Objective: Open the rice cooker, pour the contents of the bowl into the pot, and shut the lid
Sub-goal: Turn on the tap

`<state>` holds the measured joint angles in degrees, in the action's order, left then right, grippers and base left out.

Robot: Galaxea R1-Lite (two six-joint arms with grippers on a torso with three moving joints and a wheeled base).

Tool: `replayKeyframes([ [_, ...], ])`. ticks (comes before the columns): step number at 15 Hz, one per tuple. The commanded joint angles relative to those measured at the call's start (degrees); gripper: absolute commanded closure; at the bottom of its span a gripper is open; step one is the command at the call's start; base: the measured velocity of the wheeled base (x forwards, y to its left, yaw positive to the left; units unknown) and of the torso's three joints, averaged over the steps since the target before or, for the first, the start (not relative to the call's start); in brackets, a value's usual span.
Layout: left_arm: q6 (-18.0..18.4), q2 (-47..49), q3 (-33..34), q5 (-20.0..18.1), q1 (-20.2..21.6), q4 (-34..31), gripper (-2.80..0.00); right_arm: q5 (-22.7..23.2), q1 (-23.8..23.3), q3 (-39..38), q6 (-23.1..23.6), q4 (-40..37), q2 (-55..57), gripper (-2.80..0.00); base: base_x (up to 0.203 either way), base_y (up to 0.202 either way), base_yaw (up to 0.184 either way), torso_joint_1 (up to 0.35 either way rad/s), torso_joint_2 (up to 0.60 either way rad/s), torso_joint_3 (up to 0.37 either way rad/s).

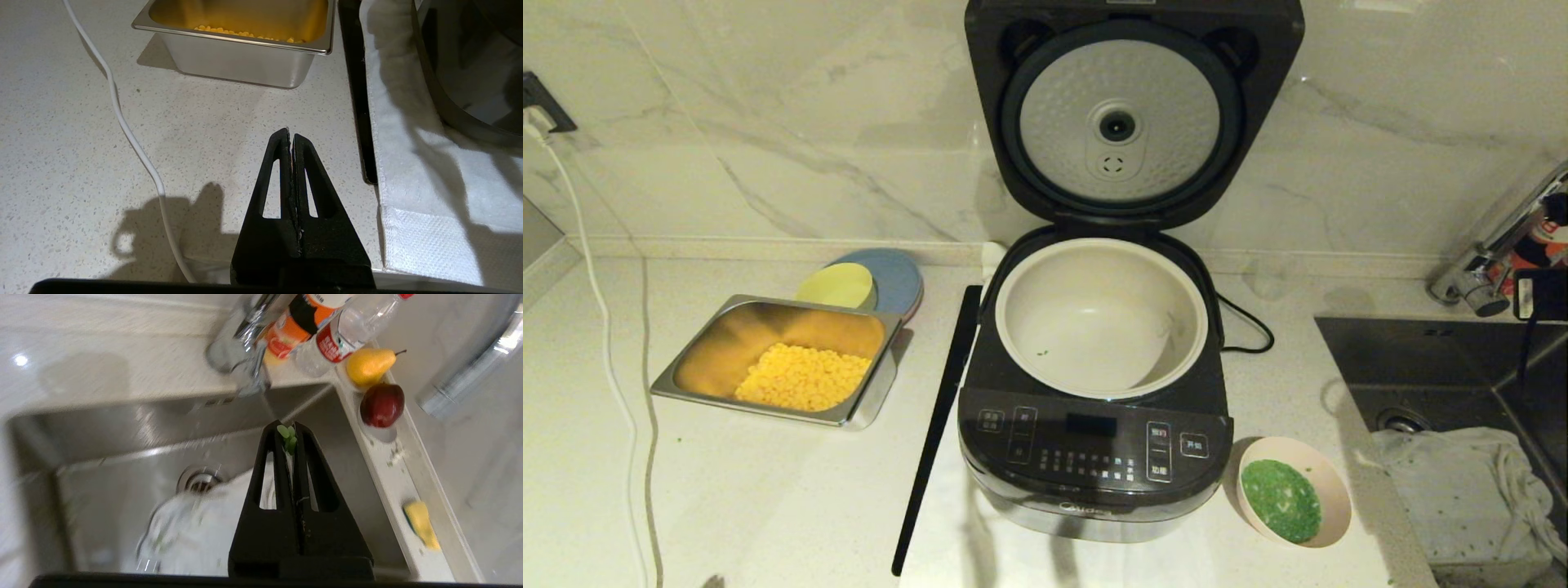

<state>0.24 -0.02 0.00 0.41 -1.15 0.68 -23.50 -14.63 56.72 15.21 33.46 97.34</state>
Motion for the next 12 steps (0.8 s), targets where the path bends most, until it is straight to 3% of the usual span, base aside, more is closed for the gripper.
replayKeyframes([
  [1,-0.03,-0.06,0.53,0.02,0.00,0.02,0.00,0.27,-1.93,4.72,0.63,3.85,9.88,0.00,0.000,0.000,0.000,0.000,0.00,0.000],
  [4,0.02,-0.06,0.53,0.02,0.00,0.02,0.00,1.09,-2.71,11.28,1.58,8.53,15.75,0.00,0.000,0.000,0.000,0.000,0.00,0.000],
  [12,0.02,-0.06,0.53,0.02,0.00,0.02,0.00,0.56,-3.55,26.79,4.01,8.62,27.64,0.00,0.000,0.000,0.000,0.000,0.00,0.000],
])
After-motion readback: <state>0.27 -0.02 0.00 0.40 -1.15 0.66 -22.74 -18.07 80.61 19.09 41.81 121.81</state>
